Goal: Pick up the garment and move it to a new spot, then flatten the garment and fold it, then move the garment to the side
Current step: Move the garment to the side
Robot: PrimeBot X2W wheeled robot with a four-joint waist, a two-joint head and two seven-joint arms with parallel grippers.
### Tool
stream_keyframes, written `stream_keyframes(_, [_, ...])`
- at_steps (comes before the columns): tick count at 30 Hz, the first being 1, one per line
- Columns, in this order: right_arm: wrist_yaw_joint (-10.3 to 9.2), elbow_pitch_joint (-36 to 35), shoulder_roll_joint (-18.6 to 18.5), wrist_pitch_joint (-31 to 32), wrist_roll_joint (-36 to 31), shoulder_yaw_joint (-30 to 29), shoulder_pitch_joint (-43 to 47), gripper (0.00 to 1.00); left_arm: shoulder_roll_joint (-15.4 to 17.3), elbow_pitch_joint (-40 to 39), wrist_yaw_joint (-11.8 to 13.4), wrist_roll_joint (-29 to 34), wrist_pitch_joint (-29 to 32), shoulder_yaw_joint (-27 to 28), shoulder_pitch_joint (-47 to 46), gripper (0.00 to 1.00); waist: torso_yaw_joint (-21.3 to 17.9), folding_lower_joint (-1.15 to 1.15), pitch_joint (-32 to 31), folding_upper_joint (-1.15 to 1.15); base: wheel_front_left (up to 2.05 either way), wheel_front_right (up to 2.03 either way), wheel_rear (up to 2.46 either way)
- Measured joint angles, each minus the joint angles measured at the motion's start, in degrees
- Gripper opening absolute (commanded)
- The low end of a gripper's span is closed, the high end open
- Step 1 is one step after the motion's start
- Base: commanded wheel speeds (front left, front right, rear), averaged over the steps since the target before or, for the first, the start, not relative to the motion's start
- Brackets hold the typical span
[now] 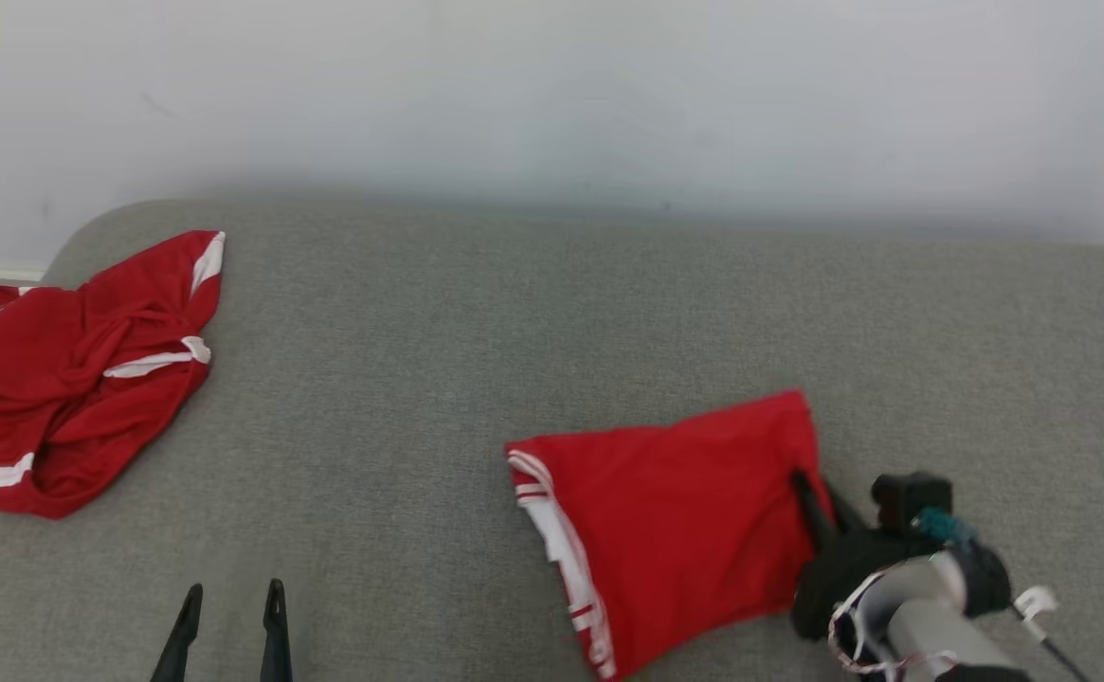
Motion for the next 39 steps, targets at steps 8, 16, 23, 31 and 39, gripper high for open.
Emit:
stream_keyframes(8, [0.0, -0.7, -7.7, 0.0, -5.5, 0.5, -8.8, 0.0, 0.0, -1.1, 0.0, -1.1, 0.0, -0.6, -2.3, 1.0, -2.6, 0.0, 3.0, 0.0, 0.0, 0.0, 0.0])
stream_keyframes(16, [0.0, 1.4, -17.2, 0.6, -8.4, 3.8, -18.6, 0.0, 0.0, -3.6, 0.0, -0.3, 0.0, -1.0, -7.0, 1.0, -5.0, 0.01, 8.5, 0.01, 0.0, 0.0, 0.0])
stream_keyframes(23, [0.0, 2.8, -23.9, 2.7, -9.0, 5.8, -26.3, 0.0, 1.4, -5.2, -0.3, -0.1, 0.0, -0.7, -11.4, 1.0, -6.7, 0.01, 13.9, 0.01, 0.0, 0.0, 0.0])
stream_keyframes(31, [0.0, 4.9, -30.1, 3.8, -9.8, 5.4, -32.1, 0.0, 3.3, -6.9, -0.4, 0.1, 0.0, -2.3, -14.7, 1.0, -8.1, 0.02, 19.5, 0.01, 0.0, 0.0, 0.0])
stream_keyframes(39, [0.0, 5.7, -32.1, 4.3, -11.4, 5.7, -35.6, 0.0, 4.7, -9.1, -0.4, 0.1, 0.0, -2.5, -15.5, 1.0, -9.2, 0.01, 22.8, 0.01, 0.0, 0.0, 0.0])
